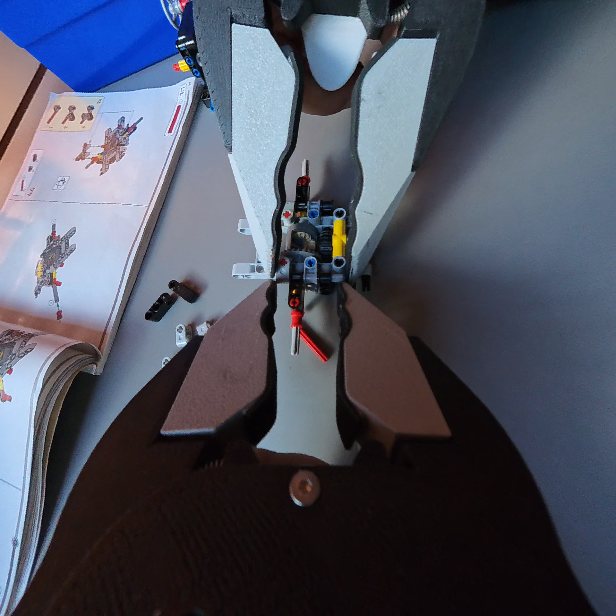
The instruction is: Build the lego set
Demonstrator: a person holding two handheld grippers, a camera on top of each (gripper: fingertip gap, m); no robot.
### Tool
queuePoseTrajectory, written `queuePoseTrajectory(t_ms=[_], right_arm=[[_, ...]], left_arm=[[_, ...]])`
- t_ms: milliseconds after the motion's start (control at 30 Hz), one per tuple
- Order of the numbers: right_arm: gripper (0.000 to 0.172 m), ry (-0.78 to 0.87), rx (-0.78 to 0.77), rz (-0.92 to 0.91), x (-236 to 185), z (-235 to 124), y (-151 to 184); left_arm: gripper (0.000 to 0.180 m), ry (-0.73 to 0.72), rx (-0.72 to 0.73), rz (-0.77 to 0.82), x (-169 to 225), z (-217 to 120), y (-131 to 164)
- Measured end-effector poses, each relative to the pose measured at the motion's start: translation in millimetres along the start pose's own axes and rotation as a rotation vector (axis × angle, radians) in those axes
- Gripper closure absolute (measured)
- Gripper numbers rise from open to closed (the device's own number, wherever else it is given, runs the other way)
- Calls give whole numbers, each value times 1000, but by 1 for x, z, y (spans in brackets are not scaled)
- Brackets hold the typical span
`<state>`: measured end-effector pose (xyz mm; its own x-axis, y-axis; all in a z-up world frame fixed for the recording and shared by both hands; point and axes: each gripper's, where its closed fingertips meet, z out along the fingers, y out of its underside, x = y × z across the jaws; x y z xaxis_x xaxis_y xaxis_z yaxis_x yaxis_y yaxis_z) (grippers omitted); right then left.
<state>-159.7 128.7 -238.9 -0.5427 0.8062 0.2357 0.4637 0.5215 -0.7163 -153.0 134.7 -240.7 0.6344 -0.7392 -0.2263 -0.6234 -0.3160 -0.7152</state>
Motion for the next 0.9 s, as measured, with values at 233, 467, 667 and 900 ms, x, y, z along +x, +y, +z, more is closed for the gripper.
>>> queuePoseTrajectory(t_ms=[233, 467, 667, 900], right_arm=[[133, -5, 1, 3, 0, 0, 1], [132, -16, -2, 13, 0, 1, 4], [129, 61, -28, -42, 5, -1, 3], [134, 62, -50, -64, 3, -2, 6]], left_arm=[[147, -22, -20, 21, 0, 1, -1], [147, -54, -44, 54, 0, 2, -1], [148, -67, -43, 66, -2, 3, 0], [148, -57, -33, 59, -2, 2, -1]])
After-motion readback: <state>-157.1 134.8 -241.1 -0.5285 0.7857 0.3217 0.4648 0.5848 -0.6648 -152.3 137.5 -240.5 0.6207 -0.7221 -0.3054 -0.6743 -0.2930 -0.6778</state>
